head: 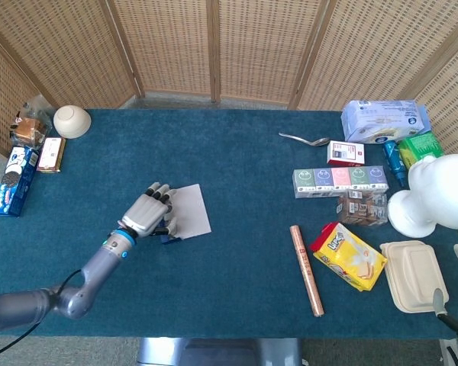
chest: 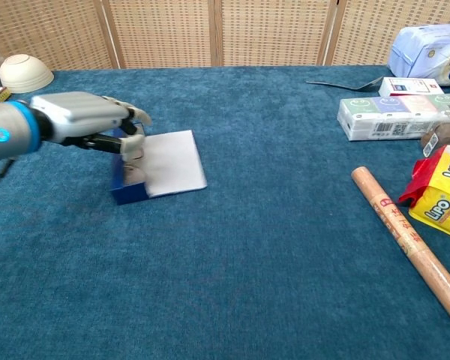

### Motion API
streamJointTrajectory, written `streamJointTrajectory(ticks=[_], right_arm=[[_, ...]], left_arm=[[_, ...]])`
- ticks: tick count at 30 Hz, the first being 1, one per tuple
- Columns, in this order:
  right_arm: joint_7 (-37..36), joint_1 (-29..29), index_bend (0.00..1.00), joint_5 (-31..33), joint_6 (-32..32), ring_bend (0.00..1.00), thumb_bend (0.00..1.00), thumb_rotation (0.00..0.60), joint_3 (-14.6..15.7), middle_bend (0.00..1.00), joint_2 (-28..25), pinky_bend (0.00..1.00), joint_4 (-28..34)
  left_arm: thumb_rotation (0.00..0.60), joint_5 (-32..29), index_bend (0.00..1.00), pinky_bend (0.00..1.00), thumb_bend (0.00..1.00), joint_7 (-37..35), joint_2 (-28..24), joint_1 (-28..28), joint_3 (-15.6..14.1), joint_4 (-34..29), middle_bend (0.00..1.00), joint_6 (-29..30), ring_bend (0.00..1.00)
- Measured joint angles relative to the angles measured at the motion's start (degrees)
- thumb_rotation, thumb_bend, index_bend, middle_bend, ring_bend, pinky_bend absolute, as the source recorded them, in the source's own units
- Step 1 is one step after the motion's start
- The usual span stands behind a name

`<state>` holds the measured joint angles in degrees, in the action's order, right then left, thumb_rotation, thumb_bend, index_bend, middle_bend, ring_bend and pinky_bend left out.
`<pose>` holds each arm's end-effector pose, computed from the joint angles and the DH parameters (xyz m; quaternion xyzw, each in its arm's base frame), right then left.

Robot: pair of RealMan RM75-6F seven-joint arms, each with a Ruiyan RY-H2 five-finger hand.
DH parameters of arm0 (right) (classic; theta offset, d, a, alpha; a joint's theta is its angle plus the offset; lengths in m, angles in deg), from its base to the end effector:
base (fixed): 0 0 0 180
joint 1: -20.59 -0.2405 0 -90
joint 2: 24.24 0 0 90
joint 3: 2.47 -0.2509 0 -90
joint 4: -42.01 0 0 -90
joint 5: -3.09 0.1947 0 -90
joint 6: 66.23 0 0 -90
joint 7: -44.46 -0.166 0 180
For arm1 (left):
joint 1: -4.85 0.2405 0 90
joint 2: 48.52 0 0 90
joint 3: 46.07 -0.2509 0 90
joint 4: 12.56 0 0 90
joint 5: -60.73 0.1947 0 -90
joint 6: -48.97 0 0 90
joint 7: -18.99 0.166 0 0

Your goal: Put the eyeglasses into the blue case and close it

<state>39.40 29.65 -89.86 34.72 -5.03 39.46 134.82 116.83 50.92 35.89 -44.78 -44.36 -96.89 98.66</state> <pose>-0.3022 -0.1238 0.2053 0.5146 -0.3723 0.4442 0.6319 -0.1579 0.3614 -0.0143 -0.8268 -0.2873 -0.2345 0.4229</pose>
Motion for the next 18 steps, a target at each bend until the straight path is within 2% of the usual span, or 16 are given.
streamJointTrajectory(ticks=[4, 11, 18], right_arm=[[0.54, -0.05, 0.00, -0.14, -0.15, 0.14, 0.48, 0.541, 0.18, 0.14, 0.39, 0.34, 0.24], [1.38, -0.17, 0.00, -0.58, 0.02, 0.13, 0.48, 0.544, 0.15, 0.14, 0.35, 0.34, 0.97], [1.58, -1.42, 0.00, -1.10, -1.24, 0.13, 0.48, 0.542, -0.14, 0.14, -0.17, 0.34, 1.65]], left_arm=[[0.000, 0.47, 0.48, 0.02, 0.49, 0.19, -2.53, 0.77, -0.82, -1.07, 0.09, 0.39, 0.00], [0.000, -0.23, 0.47, 0.02, 0.49, -0.54, -5.19, 1.68, -0.55, -1.72, 0.09, 1.10, 0.00], [0.000, 0.27, 0.48, 0.01, 0.49, -2.94, -8.06, 4.81, -0.44, -3.66, 0.08, 4.86, 0.00]])
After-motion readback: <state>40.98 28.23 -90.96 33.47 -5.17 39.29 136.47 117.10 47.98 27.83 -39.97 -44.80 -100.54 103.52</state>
